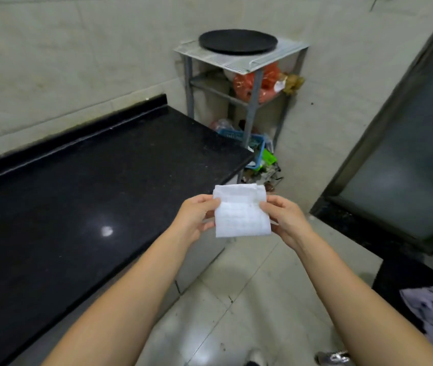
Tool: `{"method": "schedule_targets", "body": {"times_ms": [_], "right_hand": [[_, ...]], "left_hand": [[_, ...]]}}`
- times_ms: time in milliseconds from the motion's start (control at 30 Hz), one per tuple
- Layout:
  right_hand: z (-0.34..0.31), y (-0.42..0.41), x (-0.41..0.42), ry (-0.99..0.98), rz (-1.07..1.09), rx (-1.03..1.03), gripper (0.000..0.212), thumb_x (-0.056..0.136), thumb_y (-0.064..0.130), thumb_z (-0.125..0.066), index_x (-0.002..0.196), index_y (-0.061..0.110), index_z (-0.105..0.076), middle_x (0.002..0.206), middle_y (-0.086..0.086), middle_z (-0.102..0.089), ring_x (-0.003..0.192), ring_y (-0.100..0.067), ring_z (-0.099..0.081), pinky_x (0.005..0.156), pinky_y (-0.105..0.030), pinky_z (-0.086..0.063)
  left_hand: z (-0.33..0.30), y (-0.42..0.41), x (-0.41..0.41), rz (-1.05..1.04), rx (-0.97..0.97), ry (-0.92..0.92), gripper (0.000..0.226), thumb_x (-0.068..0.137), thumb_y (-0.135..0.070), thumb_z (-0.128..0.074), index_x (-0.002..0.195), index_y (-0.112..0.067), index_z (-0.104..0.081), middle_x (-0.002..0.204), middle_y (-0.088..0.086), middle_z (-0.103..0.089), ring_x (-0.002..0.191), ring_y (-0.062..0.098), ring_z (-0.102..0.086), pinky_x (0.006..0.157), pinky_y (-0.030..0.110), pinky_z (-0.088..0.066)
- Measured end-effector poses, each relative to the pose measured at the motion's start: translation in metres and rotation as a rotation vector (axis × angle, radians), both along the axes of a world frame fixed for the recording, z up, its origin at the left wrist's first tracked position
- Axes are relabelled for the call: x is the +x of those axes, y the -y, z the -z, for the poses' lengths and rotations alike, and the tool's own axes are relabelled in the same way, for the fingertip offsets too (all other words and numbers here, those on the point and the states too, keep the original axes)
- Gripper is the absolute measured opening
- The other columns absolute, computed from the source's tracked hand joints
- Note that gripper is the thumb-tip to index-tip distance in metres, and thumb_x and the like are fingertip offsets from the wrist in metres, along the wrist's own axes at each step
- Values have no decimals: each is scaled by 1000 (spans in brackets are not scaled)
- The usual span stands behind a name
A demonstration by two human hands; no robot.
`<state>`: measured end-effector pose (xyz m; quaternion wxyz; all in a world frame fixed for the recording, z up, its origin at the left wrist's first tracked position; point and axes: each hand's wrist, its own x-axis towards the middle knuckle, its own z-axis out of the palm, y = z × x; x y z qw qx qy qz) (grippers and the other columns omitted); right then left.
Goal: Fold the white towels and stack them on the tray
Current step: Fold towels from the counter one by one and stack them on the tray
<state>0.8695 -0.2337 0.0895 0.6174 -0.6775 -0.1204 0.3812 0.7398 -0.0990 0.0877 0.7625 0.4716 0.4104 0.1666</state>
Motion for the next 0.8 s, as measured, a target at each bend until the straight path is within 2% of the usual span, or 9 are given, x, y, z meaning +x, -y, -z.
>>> {"method": "schedule_targets", "body": {"times_ms": [67,200,300,400,500,633,700,800], "right_hand": [[-9,12,52,13,6,-7,16,92,5,-54,86,17,-62,81,0,-62,67,-14,-56,61,-25,-45],[-25,18,143,49,13,-13,15,91,5,-55,86,17,-62,81,-3,-63,66,-15,-56,58,-25,-46],[-32,2,197,59,1,-7,12,91,5,-55,90,15,-62,84,-4,-64,68,-16,-58,59,-28,-45],[-37,-29,245,79,-21,4,11,91,5,-55,90,13,-62,87,-8,-63,66,-18,-56,57,-30,-43],[-45,-76,294,115,-45,19,12,91,6,-57,88,15,-62,87,-4,-65,68,-15,-60,56,-26,-49],[-69,-151,364,184,-81,91,14,91,5,-56,85,16,-62,81,-1,-65,57,-7,-63,46,-18,-49],[-86,-191,401,235,-102,106,13,91,6,-58,85,16,-64,82,0,-66,55,-4,-64,48,-18,-49],[-117,-255,456,312,-119,113,7,89,9,-61,91,14,-66,90,-5,-68,71,-13,-64,59,-24,-48]], "left_hand": [[-6,9,54,27,-16,7,11,89,-4,-57,84,-12,-61,82,5,-64,73,16,-59,53,24,-51],[-17,16,145,20,-48,29,13,90,-3,-56,82,-13,-59,79,4,-64,70,15,-59,50,21,-53],[-23,2,195,20,-30,17,10,89,-5,-58,84,-13,-61,84,3,-65,74,14,-60,61,27,-53],[-26,-29,239,4,-13,28,8,89,-5,-59,84,-12,-60,89,4,-67,81,17,-62,65,30,-52],[-32,-70,283,-24,42,58,9,88,-7,-60,81,-12,-60,91,5,-68,84,19,-64,69,32,-54],[-58,-141,347,-25,191,135,13,90,-9,-59,77,-12,-60,82,5,-67,75,19,-62,76,37,-57],[-79,-178,380,-32,270,136,14,90,-11,-59,76,-12,-60,84,7,-66,75,19,-63,74,36,-58],[-118,-232,426,-56,372,132,15,91,-13,-58,76,-11,-59,81,8,-63,68,15,-61,53,23,-53]]}}
